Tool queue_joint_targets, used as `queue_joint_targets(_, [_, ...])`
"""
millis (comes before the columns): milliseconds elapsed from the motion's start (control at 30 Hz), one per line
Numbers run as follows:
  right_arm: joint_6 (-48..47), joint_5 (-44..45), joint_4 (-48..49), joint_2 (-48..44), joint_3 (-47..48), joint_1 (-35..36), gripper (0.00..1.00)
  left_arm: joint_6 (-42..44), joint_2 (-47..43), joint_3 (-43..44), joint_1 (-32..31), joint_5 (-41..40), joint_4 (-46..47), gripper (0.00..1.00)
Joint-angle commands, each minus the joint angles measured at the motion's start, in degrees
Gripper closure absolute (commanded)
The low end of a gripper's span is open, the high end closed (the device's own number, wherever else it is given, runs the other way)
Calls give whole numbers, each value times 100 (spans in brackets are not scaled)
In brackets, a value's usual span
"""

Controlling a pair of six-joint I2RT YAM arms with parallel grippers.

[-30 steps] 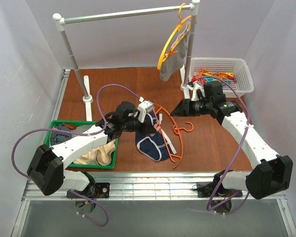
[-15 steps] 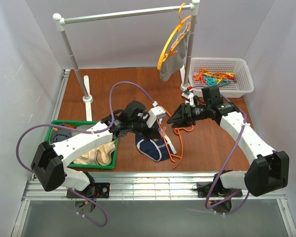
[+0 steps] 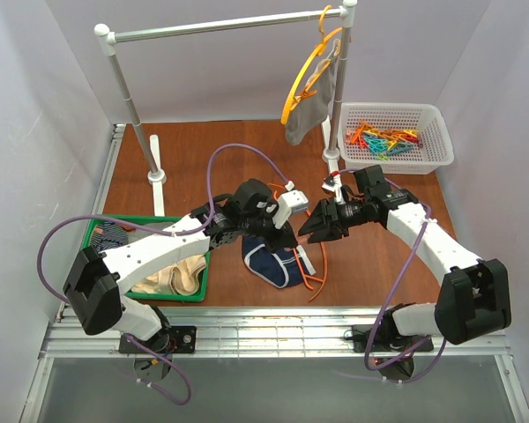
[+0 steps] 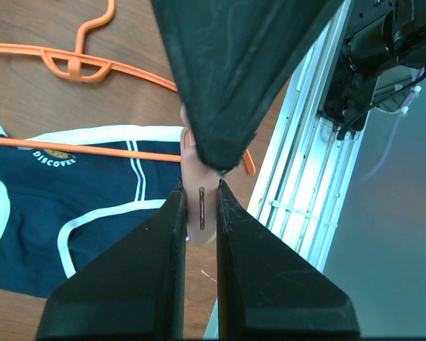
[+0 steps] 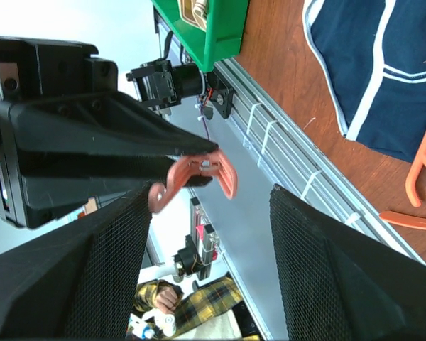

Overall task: Clip the underwear to the hanger
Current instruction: Open the clamp.

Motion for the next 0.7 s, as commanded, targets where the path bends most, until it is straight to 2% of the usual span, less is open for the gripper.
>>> queue_joint_targets(0, [-197, 21, 44, 35, 37, 33, 42, 9, 7, 198, -112, 7, 9, 98])
queue_joint_targets(233, [-223, 56, 79, 70, 125, 33, 46, -1, 16, 233, -208, -10, 10, 98])
queue_joint_targets(467, [-232, 13, 70, 78, 81, 42, 57, -1, 42, 251, -217, -72, 19, 98])
queue_joint_targets(667, [-197, -75, 61, 8, 2, 156, 57, 17, 69, 233, -226, -239, 71, 98])
